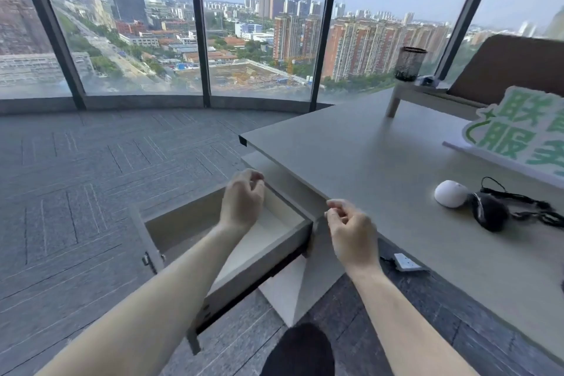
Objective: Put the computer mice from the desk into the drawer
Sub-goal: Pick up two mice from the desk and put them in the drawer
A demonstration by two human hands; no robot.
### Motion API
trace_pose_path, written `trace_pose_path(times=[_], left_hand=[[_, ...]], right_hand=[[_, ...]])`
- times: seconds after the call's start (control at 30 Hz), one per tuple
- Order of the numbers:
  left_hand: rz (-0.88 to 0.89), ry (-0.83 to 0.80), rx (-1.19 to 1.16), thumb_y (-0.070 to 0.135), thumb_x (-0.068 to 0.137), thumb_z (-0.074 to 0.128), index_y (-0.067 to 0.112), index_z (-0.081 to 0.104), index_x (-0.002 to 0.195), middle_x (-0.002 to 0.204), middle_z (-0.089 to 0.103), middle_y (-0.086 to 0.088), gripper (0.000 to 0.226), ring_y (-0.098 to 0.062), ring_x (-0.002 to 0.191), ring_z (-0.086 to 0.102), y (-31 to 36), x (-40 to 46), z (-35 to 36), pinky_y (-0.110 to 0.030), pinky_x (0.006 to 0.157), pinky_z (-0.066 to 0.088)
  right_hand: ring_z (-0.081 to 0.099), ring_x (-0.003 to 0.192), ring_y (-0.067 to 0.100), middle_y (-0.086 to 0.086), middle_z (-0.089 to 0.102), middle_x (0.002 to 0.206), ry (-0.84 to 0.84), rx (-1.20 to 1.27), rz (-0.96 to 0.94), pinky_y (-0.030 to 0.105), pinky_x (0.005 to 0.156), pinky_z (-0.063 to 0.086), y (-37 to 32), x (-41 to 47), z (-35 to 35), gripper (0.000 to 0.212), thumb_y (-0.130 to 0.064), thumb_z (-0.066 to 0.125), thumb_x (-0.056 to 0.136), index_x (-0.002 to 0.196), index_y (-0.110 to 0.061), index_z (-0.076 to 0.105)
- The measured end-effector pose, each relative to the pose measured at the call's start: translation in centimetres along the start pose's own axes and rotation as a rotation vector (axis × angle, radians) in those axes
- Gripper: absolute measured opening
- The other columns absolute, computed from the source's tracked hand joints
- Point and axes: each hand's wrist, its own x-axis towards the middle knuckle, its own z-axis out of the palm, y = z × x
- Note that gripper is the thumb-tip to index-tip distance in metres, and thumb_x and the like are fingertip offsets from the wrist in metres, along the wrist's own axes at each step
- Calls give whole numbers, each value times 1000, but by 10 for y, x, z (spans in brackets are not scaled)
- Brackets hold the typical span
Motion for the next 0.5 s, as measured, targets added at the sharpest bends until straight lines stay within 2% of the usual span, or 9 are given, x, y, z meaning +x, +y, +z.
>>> trace_pose_path(times=[0.07, 0.13, 0.23, 0.33, 0.4, 0.47, 0.5], left_hand=[[67, -162, -21, 17, 89, 52, 11, 66, 108, 110, 66, -11, 24, -22, 97, 63, 44, 3, 51, -35, 91, 51], [114, -301, -28, 19, 88, 55, 11, 65, 113, 116, 66, -12, 28, -25, 104, 63, 84, 0, 103, -34, 93, 49], [174, -488, 15, 29, 88, 57, 16, 55, 127, 130, 59, -8, 42, -25, 116, 57, 130, -7, 174, -37, 98, 47], [192, -624, 72, 33, 85, 55, 26, 41, 141, 143, 46, -6, 58, -25, 125, 51, 161, -12, 240, -33, 97, 44], [206, -688, 137, 32, 84, 52, 32, 31, 146, 153, 33, -7, 66, -29, 135, 39, 176, -14, 278, -38, 103, 41], [241, -729, 231, 30, 84, 49, 36, 27, 147, 158, 24, -9, 68, -34, 141, 28, 185, -14, 309, -42, 110, 34], [271, -736, 287, 31, 83, 48, 36, 29, 146, 158, 25, -10, 66, -36, 140, 28, 188, -13, 321, -43, 109, 33]], right_hand=[[63, 77, 19, 2, 68, 81, 200, -83, 2, 25, 67, 44, 15, 27, -46, 22, -12, 53, 92, 107, -18, 68], [59, 100, 30, 12, 65, 105, 365, -185, 15, 32, 84, 44, 37, 51, -93, 29, -6, 54, 87, 113, -12, 66], [42, 123, 39, 19, 48, 135, 463, -383, 143, 40, 101, 38, 74, 77, -153, 45, -6, 57, 83, 128, -13, 57], [25, 139, 40, 17, 21, 158, 349, -520, 313, 46, 113, 29, 106, 95, -193, 62, -15, 56, 86, 145, -24, 39], [17, 144, 40, 14, 7, 163, 232, -566, 393, 45, 114, 26, 121, 105, -208, 66, -25, 55, 90, 150, -32, 29], [19, 145, 39, 13, 5, 163, 149, -624, 406, 44, 113, 27, 137, 114, -216, 64, -37, 53, 92, 149, -38, 26], [25, 143, 39, 14, 10, 163, 123, -653, 395, 44, 112, 29, 144, 118, -217, 61, -42, 52, 92, 148, -40, 28]])
